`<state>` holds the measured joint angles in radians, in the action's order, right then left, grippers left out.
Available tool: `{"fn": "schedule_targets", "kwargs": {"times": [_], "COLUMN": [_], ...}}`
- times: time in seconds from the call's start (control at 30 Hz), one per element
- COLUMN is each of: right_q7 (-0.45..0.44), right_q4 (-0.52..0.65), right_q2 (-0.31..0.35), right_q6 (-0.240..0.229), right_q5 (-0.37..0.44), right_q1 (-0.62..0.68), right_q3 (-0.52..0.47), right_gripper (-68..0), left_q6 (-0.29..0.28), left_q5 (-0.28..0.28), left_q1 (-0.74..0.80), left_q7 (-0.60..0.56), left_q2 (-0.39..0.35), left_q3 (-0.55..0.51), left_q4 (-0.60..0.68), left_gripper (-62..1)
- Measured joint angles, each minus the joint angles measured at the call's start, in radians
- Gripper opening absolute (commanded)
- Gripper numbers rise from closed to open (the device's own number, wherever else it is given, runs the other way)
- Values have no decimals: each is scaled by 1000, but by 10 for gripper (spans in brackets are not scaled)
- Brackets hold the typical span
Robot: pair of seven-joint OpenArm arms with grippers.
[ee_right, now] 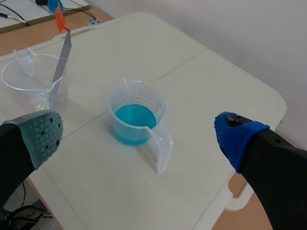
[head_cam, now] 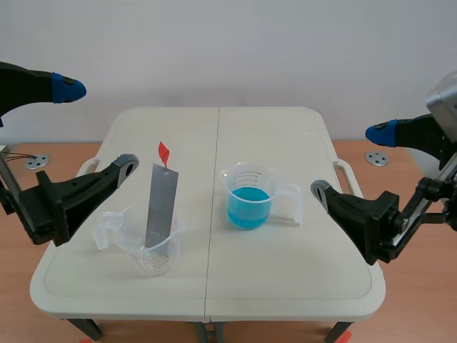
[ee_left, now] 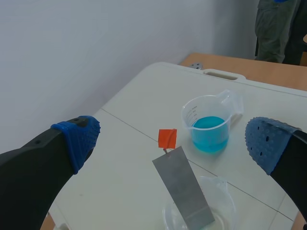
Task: Hold the metal plate by the orange handle, dip it into the blue solution, take it out and point at it, then put the plate back in the beaker on the left.
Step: 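Return to the home posture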
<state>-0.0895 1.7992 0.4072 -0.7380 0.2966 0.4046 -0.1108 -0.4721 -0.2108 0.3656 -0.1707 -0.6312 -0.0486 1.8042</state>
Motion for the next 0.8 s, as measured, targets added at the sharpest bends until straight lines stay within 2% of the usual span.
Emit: {"fn": "schedule_targets", "kwargs": {"times": [0.8], "right_q7": [5], "right_q4": [0], "right_q2": [0], "right_q6": [0], "right_q5": [9], "right_q1": [6], "right_q3": [-3], "right_gripper": [-12], "left_q6": [0], "left_q5": [0], "left_q1": [0], "left_q7": [26], "left_q2": [0], "left_q3": [0], "left_q4": [0], "left_gripper": [14]}}
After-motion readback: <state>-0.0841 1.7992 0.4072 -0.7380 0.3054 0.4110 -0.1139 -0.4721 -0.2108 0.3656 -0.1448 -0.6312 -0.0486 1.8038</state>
